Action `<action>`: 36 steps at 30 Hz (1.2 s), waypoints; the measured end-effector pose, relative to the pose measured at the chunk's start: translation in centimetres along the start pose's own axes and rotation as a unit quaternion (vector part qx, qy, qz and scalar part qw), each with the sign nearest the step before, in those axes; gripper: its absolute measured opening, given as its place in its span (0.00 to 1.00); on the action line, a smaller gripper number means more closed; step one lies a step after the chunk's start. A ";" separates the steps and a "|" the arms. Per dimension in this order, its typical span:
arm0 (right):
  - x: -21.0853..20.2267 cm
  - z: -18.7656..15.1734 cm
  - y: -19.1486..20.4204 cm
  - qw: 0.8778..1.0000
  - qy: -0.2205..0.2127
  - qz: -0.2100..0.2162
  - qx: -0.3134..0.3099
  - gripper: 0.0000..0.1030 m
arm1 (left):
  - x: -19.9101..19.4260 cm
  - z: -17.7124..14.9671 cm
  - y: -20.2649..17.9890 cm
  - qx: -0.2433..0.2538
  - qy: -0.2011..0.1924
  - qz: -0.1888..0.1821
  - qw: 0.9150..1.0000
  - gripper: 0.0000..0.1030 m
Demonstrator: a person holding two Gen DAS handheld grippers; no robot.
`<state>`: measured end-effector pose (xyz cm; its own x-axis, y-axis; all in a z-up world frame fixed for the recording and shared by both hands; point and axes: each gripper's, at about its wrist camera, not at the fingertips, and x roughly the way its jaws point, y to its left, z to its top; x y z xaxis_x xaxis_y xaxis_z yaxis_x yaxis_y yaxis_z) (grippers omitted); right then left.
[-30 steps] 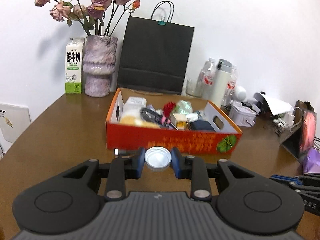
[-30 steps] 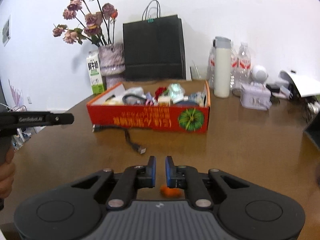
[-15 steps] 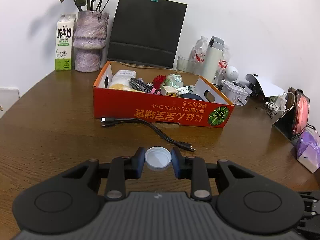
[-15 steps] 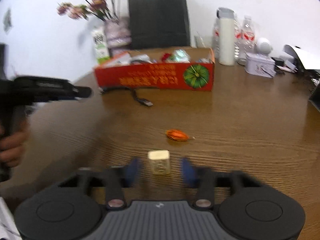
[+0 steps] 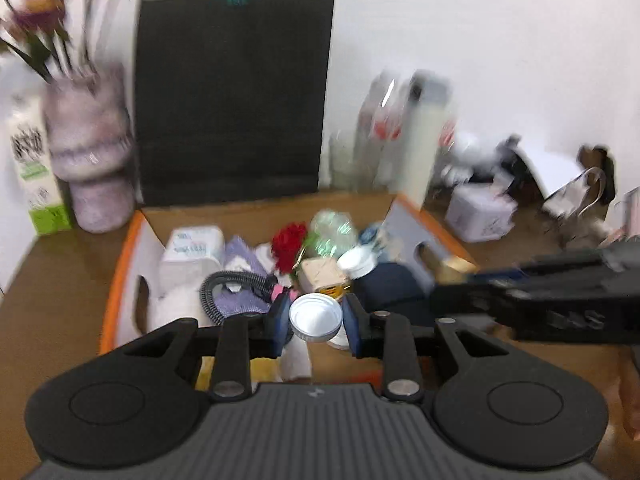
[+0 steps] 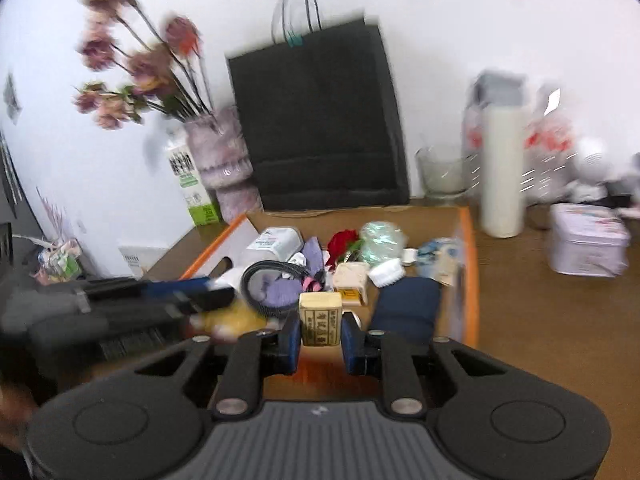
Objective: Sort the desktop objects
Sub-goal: 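Lower the cap and block into the box and open both grippers, then grasp the small orange ornament with the right gripper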
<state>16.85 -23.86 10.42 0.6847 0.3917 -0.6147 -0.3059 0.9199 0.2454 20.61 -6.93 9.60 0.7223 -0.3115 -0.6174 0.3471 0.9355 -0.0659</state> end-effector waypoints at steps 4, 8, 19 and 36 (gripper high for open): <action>8.7 3.3 -0.6 0.995 0.091 -0.035 -0.005 0.19 | 4.3 1.0 1.3 0.025 0.025 0.044 0.998 0.32; 11.1 3.9 -0.4 0.990 0.087 -0.108 -0.017 0.42 | 3.6 2.0 3.0 0.011 0.008 0.030 0.999 0.60; -0.9 -1.3 0.3 0.996 0.021 -0.067 -0.060 0.65 | -7.5 -1.9 2.7 -0.045 -0.047 0.036 0.997 0.88; -6.2 -18.7 3.3 0.994 0.023 -0.056 -0.095 0.13 | -15.0 -19.3 -1.3 -0.081 0.002 0.028 0.996 0.91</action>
<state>-0.78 -23.61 0.98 0.6924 0.2819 -0.6641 -0.3519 0.9355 0.0301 -2.21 -0.28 3.79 0.7353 -0.2576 -0.6269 0.2050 0.9661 -0.1567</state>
